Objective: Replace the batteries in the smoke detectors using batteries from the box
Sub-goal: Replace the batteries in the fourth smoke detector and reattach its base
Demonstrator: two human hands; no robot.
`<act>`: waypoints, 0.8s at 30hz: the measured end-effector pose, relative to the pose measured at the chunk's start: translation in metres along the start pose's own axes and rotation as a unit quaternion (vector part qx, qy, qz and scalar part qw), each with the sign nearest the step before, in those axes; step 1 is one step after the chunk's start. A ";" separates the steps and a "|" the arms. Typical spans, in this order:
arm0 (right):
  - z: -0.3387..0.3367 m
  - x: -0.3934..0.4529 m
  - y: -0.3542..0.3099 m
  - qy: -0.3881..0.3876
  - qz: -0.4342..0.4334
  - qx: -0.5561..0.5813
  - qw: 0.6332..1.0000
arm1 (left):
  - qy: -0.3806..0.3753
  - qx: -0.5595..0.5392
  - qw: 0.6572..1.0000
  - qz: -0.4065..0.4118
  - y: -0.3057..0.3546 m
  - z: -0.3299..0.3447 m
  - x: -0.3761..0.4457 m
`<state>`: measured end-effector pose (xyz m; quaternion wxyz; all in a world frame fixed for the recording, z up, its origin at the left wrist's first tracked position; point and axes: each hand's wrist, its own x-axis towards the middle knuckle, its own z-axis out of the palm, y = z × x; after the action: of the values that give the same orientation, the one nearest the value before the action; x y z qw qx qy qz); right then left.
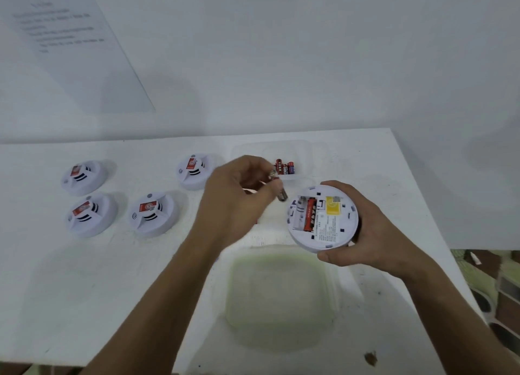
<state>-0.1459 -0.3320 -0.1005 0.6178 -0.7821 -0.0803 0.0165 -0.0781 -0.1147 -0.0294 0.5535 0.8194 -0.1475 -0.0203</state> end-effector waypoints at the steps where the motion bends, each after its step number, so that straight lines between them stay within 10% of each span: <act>1: 0.004 0.001 -0.002 -0.002 -0.001 0.004 1.000 | -0.006 -0.031 0.999 0.008 0.003 0.005 -0.009; 13: 0.036 0.011 -0.014 -0.015 -0.030 0.019 0.999 | 0.094 0.170 0.952 0.239 -0.049 -0.001 -0.059; 24: 0.065 0.026 -0.026 -0.094 -0.042 0.025 0.994 | -0.067 -0.076 0.983 -0.154 -0.041 -0.051 -0.066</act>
<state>-0.1310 -0.2599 -0.0889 0.6269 -0.7575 -0.1699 0.0659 -0.1225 -0.0370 -0.0554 0.5936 0.7844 -0.0543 -0.1718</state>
